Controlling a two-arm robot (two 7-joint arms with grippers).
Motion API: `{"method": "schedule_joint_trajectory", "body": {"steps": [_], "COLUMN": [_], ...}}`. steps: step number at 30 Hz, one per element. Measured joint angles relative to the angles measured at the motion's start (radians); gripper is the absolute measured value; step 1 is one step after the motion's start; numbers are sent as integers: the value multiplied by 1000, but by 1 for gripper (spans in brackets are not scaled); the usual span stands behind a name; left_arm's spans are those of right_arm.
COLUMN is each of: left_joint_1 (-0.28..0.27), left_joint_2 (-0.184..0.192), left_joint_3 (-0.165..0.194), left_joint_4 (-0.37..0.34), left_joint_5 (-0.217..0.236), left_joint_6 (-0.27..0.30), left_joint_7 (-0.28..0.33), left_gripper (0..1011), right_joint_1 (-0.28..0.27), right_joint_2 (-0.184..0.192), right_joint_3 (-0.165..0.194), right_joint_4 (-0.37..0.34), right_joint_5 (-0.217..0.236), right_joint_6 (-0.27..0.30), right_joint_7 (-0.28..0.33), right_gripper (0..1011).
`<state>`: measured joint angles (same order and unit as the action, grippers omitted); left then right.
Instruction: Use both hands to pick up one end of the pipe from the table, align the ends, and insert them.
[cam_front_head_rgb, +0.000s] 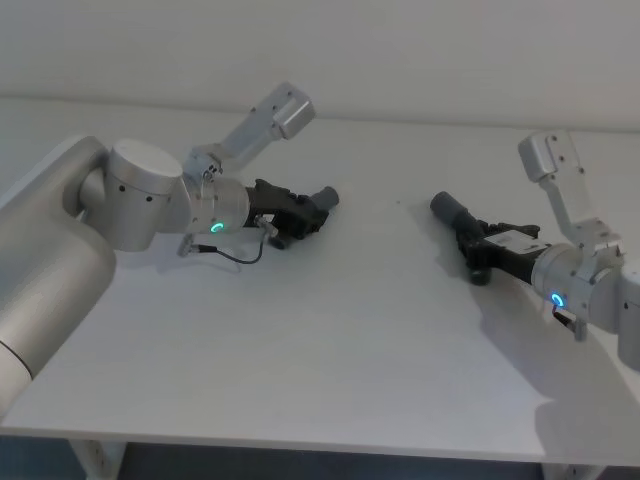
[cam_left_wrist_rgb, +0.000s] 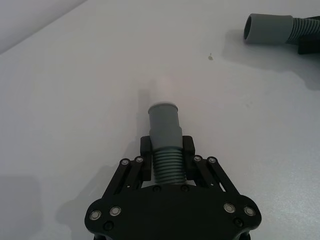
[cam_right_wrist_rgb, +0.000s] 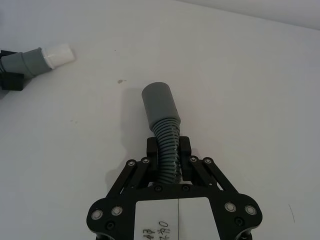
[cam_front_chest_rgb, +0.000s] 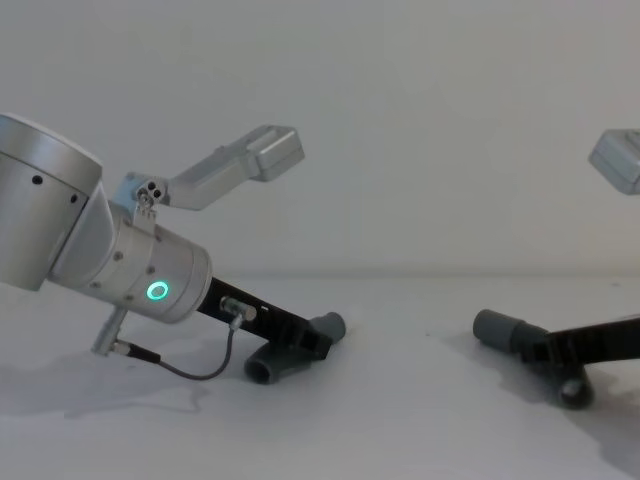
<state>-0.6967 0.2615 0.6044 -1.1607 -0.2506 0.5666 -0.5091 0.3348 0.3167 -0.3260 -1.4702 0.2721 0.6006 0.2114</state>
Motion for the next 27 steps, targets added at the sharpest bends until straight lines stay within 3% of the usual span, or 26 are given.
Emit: {"method": "schedule_joint_trajectory", "body": {"steps": [8,16,27], "left_joint_1": [5,-5,-36], "left_joint_2": [3,17,59], "left_joint_3": [-5,-4,16], "left_joint_4": [-11,-34,-66], "left_joint_5": [18,40,67], "left_joint_6": [-31,-88,-185], "left_joint_7": [19,16,-59], "left_gripper": [347,347,347], "right_joint_1": [-7,-14,-18], "right_joint_2": [2,12,61], "right_joint_3": [2,6,13], "right_joint_4": [-17,-51,-97], "right_joint_5": [-1,-1,16], "right_joint_6": [-26,-90,-218], "right_joint_7": [12,44,140], "right_gripper": [244,244,246]}}
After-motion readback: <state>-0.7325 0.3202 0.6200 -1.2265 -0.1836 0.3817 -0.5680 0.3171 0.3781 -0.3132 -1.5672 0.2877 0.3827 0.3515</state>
